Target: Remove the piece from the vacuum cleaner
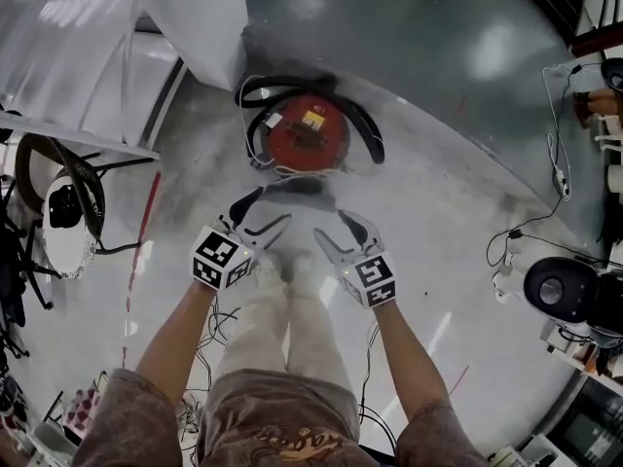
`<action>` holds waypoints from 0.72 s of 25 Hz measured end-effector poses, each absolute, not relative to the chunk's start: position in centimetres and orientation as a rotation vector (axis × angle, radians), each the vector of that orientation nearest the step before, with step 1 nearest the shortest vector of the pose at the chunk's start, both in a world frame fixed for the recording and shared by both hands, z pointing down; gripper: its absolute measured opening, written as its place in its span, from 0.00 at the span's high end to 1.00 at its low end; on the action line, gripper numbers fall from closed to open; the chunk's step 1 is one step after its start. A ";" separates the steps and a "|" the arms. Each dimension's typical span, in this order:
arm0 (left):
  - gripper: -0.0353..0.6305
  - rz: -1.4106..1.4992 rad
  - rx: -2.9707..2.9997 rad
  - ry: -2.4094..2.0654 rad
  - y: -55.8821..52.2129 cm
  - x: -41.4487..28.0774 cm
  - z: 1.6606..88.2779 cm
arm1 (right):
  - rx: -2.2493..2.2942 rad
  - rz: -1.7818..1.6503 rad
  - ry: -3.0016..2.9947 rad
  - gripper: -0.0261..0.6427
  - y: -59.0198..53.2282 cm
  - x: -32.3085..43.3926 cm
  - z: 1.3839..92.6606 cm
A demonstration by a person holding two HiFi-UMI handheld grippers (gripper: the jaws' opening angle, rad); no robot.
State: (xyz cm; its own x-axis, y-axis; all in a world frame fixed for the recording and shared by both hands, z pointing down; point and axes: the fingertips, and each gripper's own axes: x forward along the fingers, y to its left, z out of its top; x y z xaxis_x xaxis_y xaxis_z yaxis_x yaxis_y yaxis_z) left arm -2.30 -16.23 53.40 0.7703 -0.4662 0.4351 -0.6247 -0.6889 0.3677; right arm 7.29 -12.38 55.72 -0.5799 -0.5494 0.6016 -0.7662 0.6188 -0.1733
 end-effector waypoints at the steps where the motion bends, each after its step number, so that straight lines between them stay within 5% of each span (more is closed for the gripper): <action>1: 0.51 0.440 2.454 -0.811 -16.5 -2.1 55.2 | 1.016 0.572 -2.329 0.64 -12.6 7.3 57.4; 18: 0.50 0.751 2.410 -0.644 -17.3 1.5 81.1 | 0.771 0.501 -2.132 0.62 -15.2 9.0 82.7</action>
State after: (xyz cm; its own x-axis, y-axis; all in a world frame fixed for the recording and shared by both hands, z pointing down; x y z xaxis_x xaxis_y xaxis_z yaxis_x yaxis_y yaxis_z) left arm 1.48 -17.33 81.12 0.7319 -0.2779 0.6222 -0.5723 -0.7462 0.3400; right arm 9.04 -15.15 82.65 -0.4971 -0.3550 0.7917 -0.6704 0.7364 -0.0908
